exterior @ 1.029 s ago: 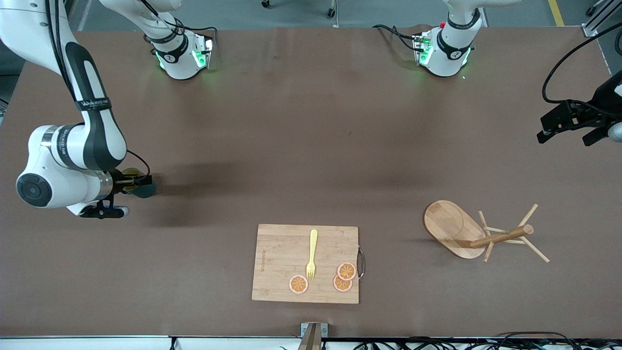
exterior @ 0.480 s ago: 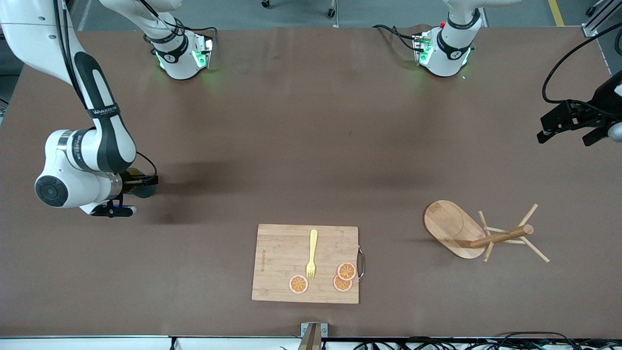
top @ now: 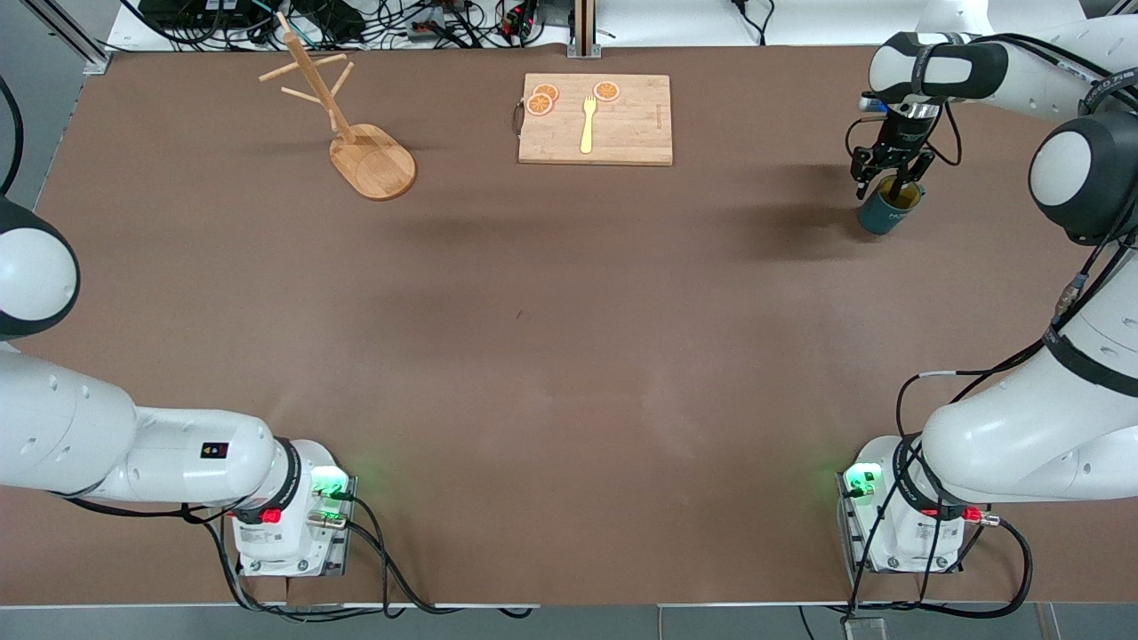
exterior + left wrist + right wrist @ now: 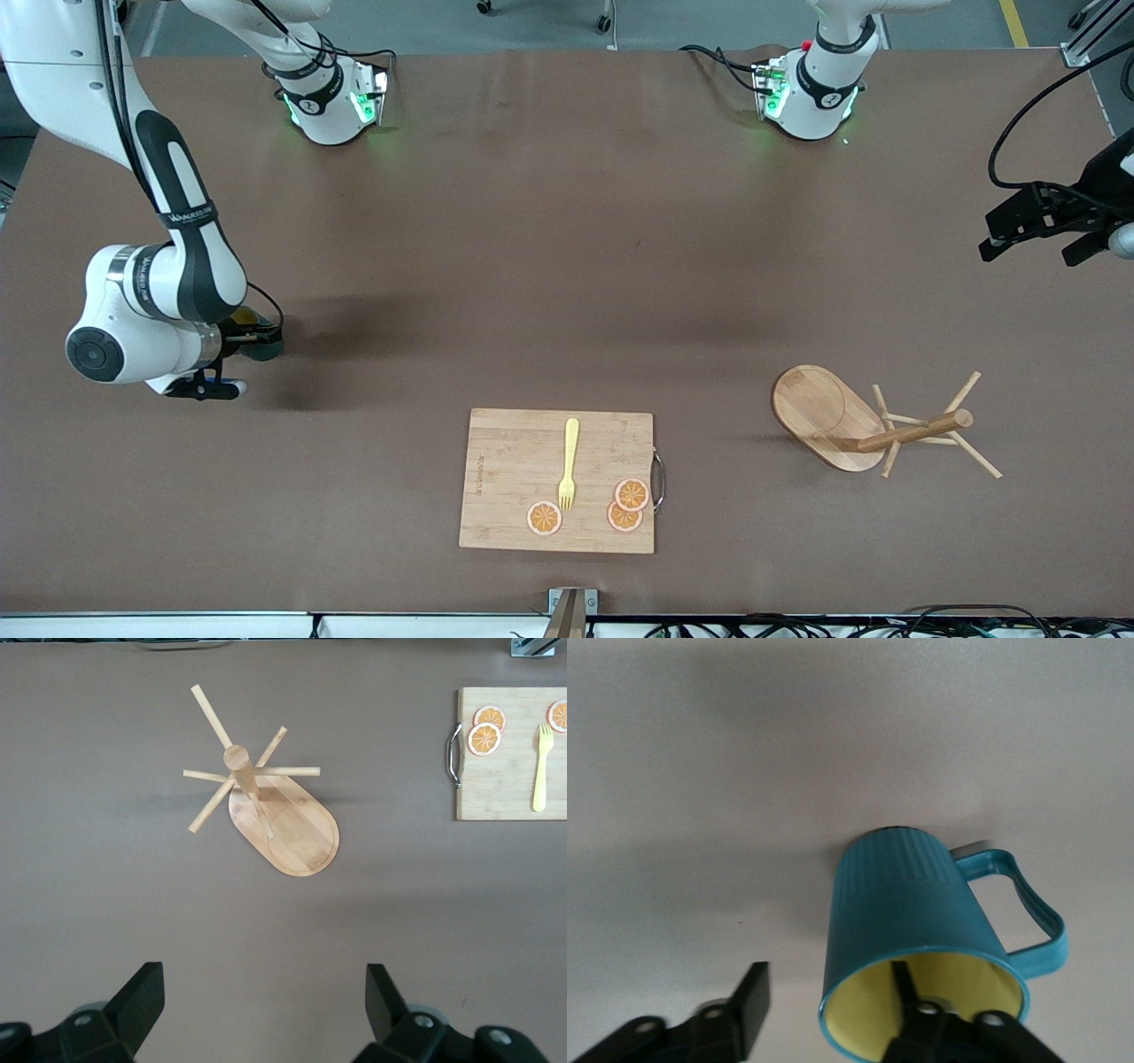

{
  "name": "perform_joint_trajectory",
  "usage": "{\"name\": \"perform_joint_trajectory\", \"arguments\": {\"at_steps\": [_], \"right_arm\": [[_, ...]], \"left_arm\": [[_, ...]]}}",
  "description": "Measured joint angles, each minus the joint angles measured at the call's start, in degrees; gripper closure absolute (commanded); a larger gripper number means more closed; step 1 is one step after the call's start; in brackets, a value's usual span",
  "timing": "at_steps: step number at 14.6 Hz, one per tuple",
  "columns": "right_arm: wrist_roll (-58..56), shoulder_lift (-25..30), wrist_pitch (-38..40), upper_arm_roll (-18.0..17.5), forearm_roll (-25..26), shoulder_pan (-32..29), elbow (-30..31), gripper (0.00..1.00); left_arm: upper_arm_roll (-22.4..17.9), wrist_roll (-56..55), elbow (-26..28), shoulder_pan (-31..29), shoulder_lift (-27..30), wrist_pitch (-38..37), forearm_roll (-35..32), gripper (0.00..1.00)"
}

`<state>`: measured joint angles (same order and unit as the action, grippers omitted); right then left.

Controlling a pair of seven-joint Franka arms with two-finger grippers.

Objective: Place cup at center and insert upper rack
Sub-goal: 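Lower the right gripper onto the teal mug and grasp its rim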

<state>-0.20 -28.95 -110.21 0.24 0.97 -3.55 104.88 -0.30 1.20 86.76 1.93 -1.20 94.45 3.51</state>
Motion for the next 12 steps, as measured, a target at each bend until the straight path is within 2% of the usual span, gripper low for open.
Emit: {"name": "perform_joint_trajectory", "arguments": {"at_steps": [2, 3, 4, 9, 12], "right_arm": [[0.0, -0.2, 0.0, 0.0, 0.0, 0.0, 0.0, 0.91], [0.0, -0.2, 0.0, 0.0, 0.0, 0.0, 0.0, 0.97], [0.0, -0.2, 0.1, 0.0, 0.0, -0.2, 0.0, 1.00], [-2.1, -0.1, 3.4, -0.5, 0.0, 0.0, -0.8, 1.00], [-2.2, 0.3, 14.8, -0.9, -0.1, 4.3, -8.2, 1.00]], "left_arm": [[0.0, 0.0, 0.0, 0.0, 0.0, 0.0, 0.0, 0.00], [0.0, 0.0, 0.0, 0.0, 0.0, 0.0, 0.0, 0.00], [0.0, 0.0, 0.0, 0.0, 0.0, 0.0, 0.0, 0.00], [0.0, 0.0, 0.0, 0.0, 0.0, 0.0, 0.0, 0.00], [0.0, 0.0, 0.0, 0.0, 0.0, 0.0, 0.0, 0.00]]}}
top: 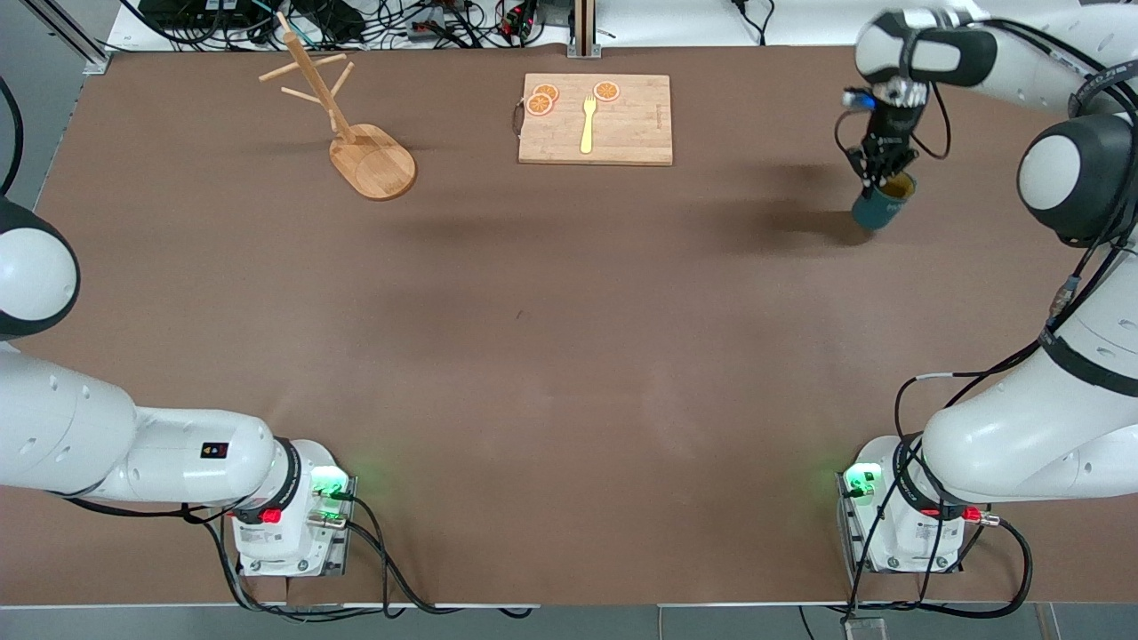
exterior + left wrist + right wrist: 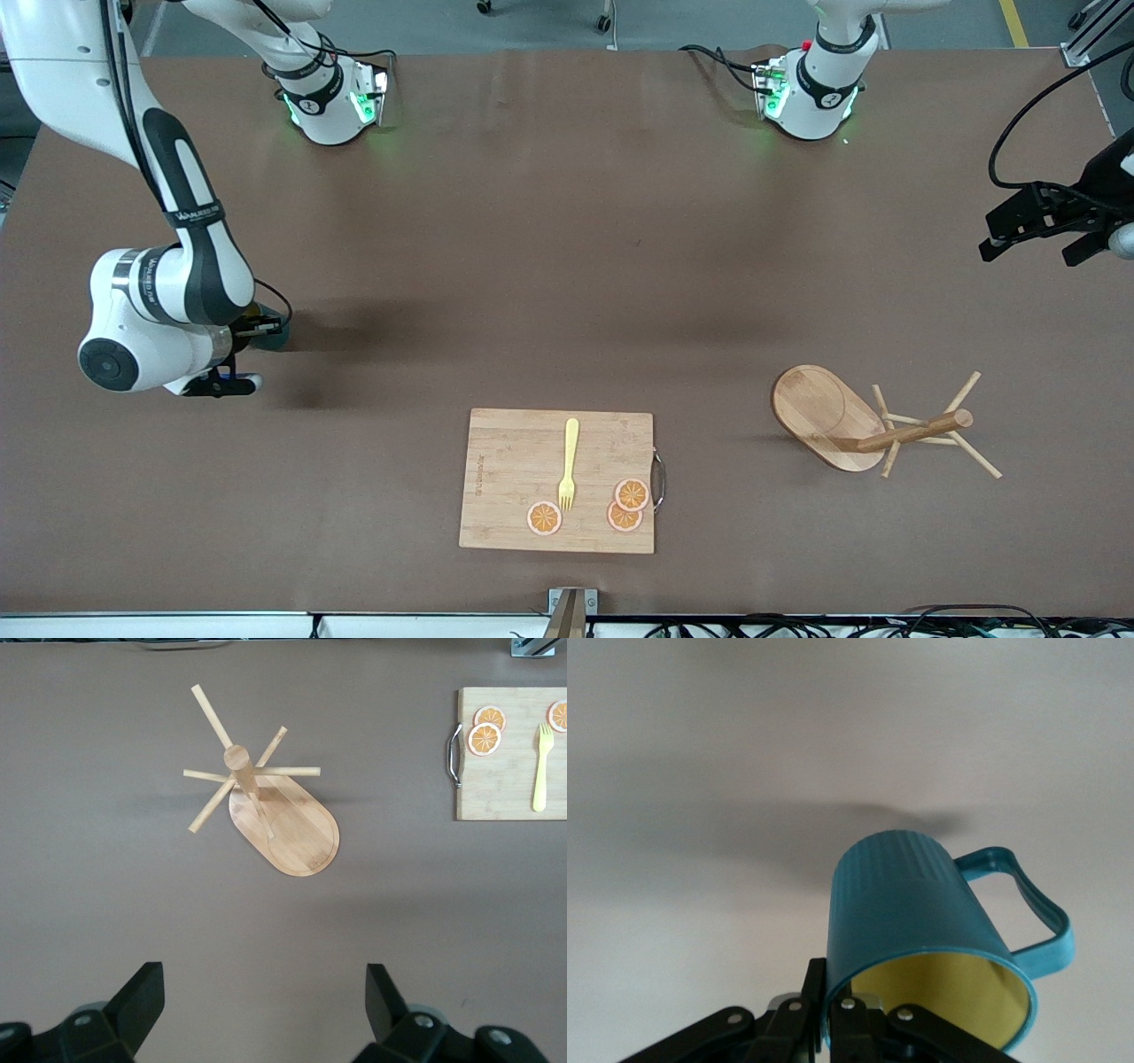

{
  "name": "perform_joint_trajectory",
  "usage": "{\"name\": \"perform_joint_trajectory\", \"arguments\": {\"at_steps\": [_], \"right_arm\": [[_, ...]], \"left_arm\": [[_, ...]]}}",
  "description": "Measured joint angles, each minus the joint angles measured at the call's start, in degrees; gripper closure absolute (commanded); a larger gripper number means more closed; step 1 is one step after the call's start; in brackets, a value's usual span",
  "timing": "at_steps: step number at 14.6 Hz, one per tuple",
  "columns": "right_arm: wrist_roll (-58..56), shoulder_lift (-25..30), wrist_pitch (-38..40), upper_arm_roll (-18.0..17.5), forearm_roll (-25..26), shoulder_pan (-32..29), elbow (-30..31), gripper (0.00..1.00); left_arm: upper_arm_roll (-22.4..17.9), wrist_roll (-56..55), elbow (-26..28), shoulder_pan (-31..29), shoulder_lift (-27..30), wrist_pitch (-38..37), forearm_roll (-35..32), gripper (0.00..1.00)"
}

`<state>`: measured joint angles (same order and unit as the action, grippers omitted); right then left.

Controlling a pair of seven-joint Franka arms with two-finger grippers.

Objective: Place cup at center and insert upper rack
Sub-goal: 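Lower the right gripper onto the teal mug and grasp its rim, then carry the teal mug with the right gripper to the table center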

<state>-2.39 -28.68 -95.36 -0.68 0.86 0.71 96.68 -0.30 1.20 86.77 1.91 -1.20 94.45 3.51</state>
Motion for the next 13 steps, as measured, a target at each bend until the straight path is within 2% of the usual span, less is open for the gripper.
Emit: {"name": "perform_joint_trajectory", "arguments": {"at_steps": [3, 6, 13], "right_arm": [[3.1, 1.0, 8.0, -0.3, -1.2, 6.6, -8.8, 1.00], [15.4, 1.0, 8.0, -0.6, -7.1, 14.7, -10.2, 1.00], [42.4, -5.6, -8.1, -0.7, -19.1, 32.7, -12.9, 1.00]], "left_arm": [[0.0, 0.0, 0.0, 0.0, 0.0, 0.0, 0.0, 0.00], [0.0, 0.0, 0.0, 0.0, 0.0, 0.0, 0.0, 0.00], [0.0, 0.0, 0.1, -0.3, 0.0, -0.1, 0.0, 0.00]]}}
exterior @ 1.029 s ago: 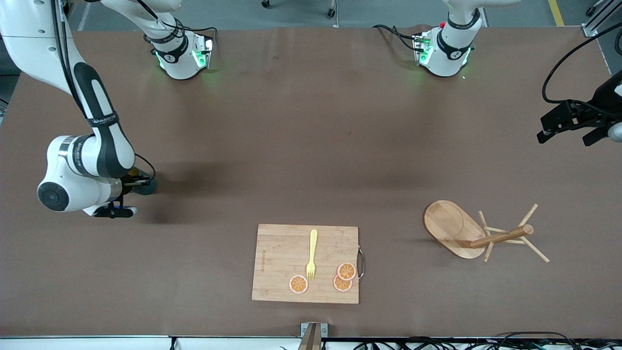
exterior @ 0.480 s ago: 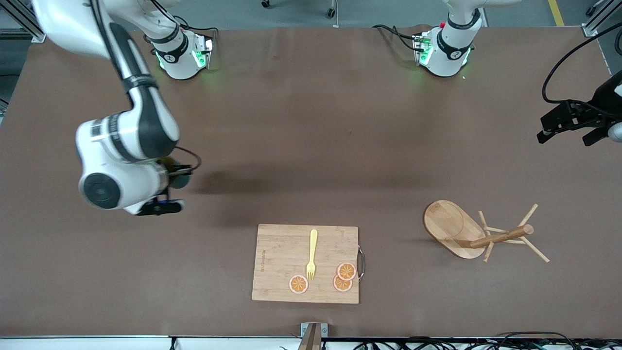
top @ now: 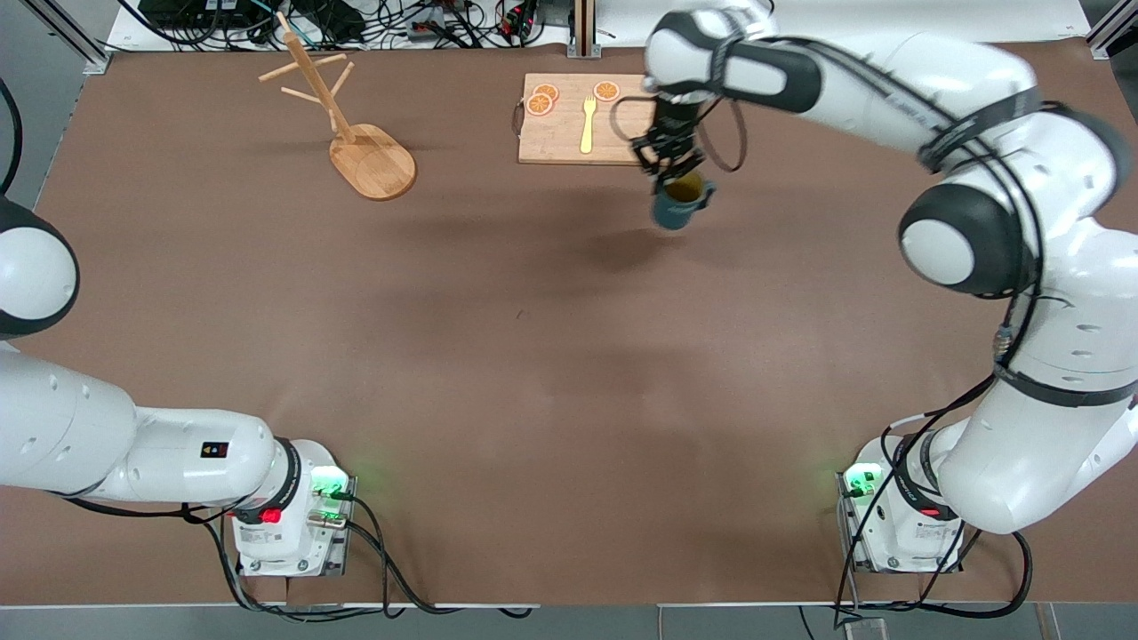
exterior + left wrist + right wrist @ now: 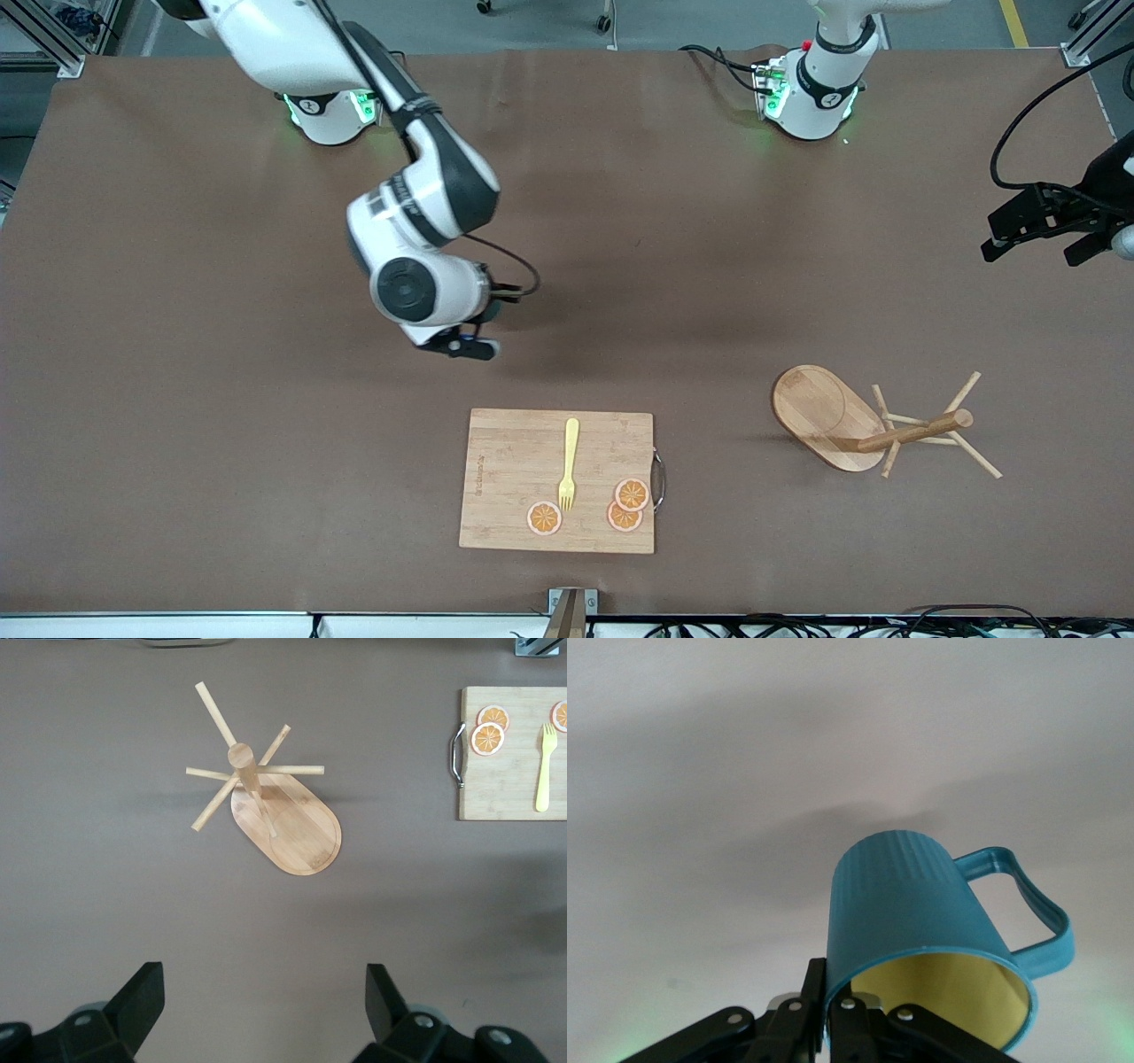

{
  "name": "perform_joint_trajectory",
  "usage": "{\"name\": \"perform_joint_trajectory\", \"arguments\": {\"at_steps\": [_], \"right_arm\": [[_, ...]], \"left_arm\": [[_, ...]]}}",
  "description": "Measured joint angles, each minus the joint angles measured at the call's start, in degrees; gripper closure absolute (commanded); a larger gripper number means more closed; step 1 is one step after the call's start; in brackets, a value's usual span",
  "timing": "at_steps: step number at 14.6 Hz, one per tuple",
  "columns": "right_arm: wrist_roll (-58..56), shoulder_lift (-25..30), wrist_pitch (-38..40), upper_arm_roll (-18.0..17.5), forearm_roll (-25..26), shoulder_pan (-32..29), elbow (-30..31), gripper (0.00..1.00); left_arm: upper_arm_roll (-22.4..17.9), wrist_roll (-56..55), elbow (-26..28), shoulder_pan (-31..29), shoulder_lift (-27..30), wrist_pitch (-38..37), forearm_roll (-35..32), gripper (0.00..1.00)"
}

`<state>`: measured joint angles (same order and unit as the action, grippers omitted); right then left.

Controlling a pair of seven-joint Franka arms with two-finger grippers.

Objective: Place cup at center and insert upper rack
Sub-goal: 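Carry the teal mug with the right gripper to the table center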

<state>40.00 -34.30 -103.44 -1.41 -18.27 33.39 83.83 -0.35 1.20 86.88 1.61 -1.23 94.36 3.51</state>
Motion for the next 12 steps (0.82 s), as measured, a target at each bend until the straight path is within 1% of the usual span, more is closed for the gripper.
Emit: {"name": "perform_joint_trajectory", "arguments": {"at_steps": [4, 7, 9, 12], "right_arm": [[12.5, -4.3, -9.9, 0.0, -0.8, 8.5, -3.2, 1.00], [18.6, -6.9, -14.3, 0.0, -0.8, 14.4, -5.0, 1.00], [21.3, -9.0, -16.5, 0.1, -0.8, 18.0, -7.1, 1.00], [24.1, -12.6, -20.6, 0.2, -0.8, 22.2, -10.3, 0.99]], "left_arm": [[0.0, 0.0, 0.0, 0.0, 0.0, 0.0, 0.0, 0.00], [0.2, 0.0, 0.0, 0.3, 0.0, 0.0, 0.0, 0.00], [1.5, -0.3, 0.0, 0.4, 0.0, 0.0, 0.0, 0.00], [4.7, -3.2, -0.2, 0.4, 0.0, 0.0, 0.0, 0.00]]}}
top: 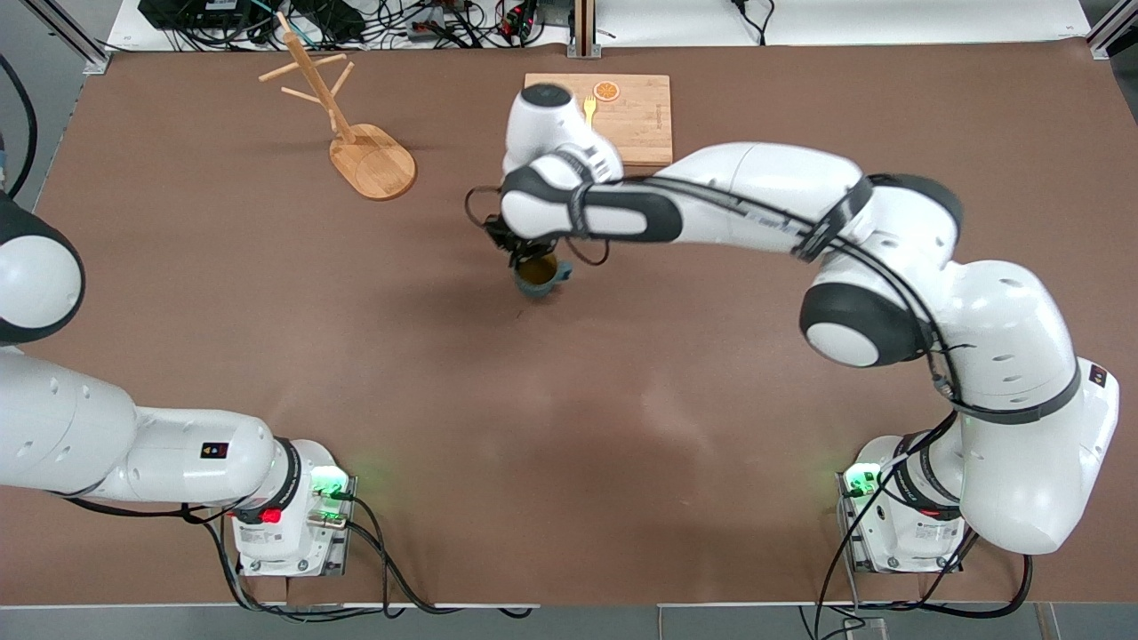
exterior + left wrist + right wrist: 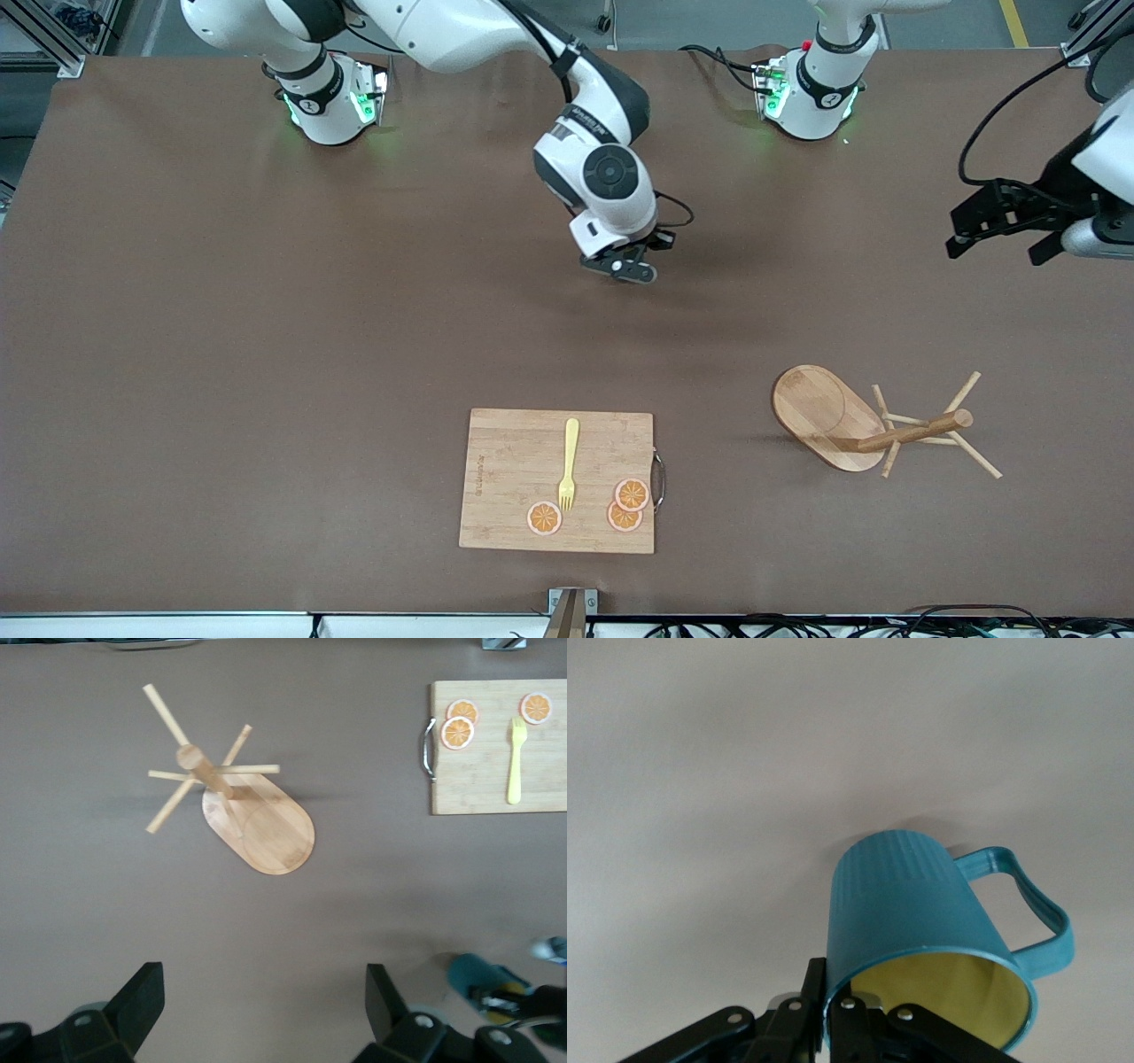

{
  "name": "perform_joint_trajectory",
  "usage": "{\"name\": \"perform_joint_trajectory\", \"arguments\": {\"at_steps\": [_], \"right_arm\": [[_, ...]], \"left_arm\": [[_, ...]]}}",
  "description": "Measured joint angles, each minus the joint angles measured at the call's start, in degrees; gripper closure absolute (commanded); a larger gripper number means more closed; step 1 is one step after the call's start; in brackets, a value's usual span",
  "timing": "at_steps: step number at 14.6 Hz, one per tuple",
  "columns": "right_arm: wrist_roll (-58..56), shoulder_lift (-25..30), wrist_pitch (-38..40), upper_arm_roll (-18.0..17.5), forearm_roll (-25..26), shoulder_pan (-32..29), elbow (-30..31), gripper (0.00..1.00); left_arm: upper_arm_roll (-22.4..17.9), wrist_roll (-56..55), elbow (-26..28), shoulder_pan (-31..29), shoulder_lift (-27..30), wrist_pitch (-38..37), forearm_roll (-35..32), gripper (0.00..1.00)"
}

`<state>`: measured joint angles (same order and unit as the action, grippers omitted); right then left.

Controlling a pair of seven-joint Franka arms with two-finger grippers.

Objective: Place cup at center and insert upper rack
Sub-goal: 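Carry the teal mug with the right gripper to the table center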

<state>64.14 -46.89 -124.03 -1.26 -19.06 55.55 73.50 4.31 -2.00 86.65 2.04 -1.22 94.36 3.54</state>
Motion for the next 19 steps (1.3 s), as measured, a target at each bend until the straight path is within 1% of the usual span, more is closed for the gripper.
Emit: {"name": "perform_joint_trajectory", "arguments": {"at_steps": [3, 6, 8, 9, 10, 11, 12, 13, 14, 19], "right_arm": [[0.5, -2.7, -1.0, 0.1, 0.0, 1.8, -2.3, 0.99], [3.8, -3.4, -2.3, 0.2, 0.0, 1.9, -3.5, 0.99], [5.0, -3.7, -2.3, 0.3, 0.0, 1.9, -3.8, 0.96], [5.2, -3.8, -2.3, 0.3, 0.0, 1.9, -3.9, 0.87], [5.3, -3.8, -2.3, 0.3, 0.0, 1.9, -4.0, 0.83], [5.5, -3.9, -2.4, 0.3, 0.0, 1.9, -4.0, 0.77], [5.7, -4.1, -2.8, 0.3, 0.0, 1.9, -4.0, 0.58], [6.1, -4.6, -3.5, 0.4, 0.0, 1.9, -4.0, 0.27], [6.4, -4.9, -4.1, 0.5, 0.0, 1.8, -4.0, 0.00], [9.5, -5.3, -4.5, 1.0, 0.0, 1.5, -5.4, 0.00]], "left_arm": [[2.4, -0.5, -0.2, 0.1, 0.1, 0.0, 0.0, 0.00], [4.4, -2.0, -0.3, 0.0, 0.2, 0.0, 0.0, 0.00], [6.0, -5.3, -0.3, 0.0, 0.2, 0.0, 0.0, 0.00], [6.8, -6.8, -0.3, 0.1, 0.2, 0.0, 0.0, 0.00], [7.7, -8.1, -0.3, 0.1, 0.2, 0.0, 0.0, 0.00], [8.5, -9.5, -0.3, 0.1, 0.2, 0.0, 0.0, 0.00], [9.2, -10.8, -0.3, 0.1, 0.2, 0.0, 0.0, 0.00], [9.9, -12.2, -0.3, 0.1, 0.2, 0.0, 0.0, 0.00], [10.5, -13.5, -0.3, 0.1, 0.2, -0.1, 0.0, 0.00], [13.5, -18.3, -0.2, 0.2, 0.0, -0.2, 0.0, 0.00]]}}
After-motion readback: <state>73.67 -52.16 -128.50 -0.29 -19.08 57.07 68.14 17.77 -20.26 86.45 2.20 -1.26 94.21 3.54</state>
